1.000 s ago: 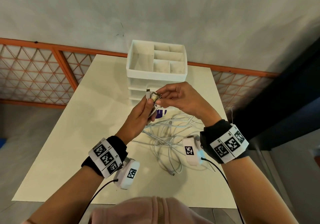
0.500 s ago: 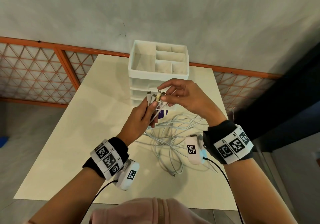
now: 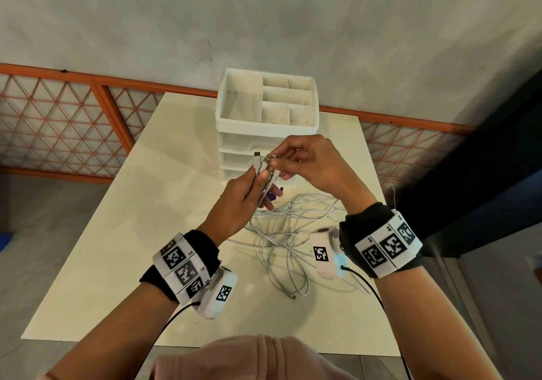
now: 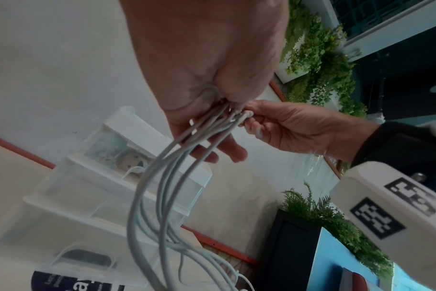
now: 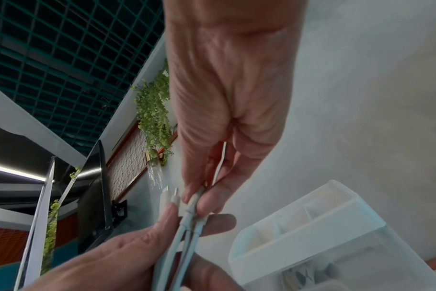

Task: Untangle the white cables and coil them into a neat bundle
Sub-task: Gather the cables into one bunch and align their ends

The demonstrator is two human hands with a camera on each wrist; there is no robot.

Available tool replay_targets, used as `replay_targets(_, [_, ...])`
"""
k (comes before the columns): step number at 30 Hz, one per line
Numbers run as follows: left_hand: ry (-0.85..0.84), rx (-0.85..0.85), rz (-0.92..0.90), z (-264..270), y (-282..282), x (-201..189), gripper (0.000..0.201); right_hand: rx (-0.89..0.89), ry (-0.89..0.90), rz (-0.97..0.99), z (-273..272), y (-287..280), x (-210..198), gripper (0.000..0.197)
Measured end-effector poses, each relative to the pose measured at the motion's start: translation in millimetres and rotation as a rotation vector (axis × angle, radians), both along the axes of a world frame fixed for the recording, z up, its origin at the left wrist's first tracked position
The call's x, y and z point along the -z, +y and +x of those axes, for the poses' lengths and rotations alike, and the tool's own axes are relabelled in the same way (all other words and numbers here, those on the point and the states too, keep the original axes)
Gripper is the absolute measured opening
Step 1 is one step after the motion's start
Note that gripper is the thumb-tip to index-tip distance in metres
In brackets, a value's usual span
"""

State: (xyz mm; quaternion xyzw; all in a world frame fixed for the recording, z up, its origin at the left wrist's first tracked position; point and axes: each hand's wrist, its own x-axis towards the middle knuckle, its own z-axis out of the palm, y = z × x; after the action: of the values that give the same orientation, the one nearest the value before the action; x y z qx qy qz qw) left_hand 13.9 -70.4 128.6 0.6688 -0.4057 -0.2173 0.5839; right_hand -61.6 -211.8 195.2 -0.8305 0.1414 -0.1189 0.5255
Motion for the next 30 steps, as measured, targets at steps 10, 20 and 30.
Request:
replay_targets(10, [-0.022, 0.046, 0.060, 2, -3, 0, 0.013, -0.046, -0.006, -0.096, 0, 3, 0, 0.021])
replay_targets(20, [0.025, 0.129, 0.144, 1, -5, 3, 0.013, -0.044, -0.095, -0.283, 0, 8, 0, 0.015])
replay_targets(30, [0.189, 0.150, 0.084, -6, -3, -4, 0.030, 0.135, -0.088, -0.106, -8, 0, 7, 0.012])
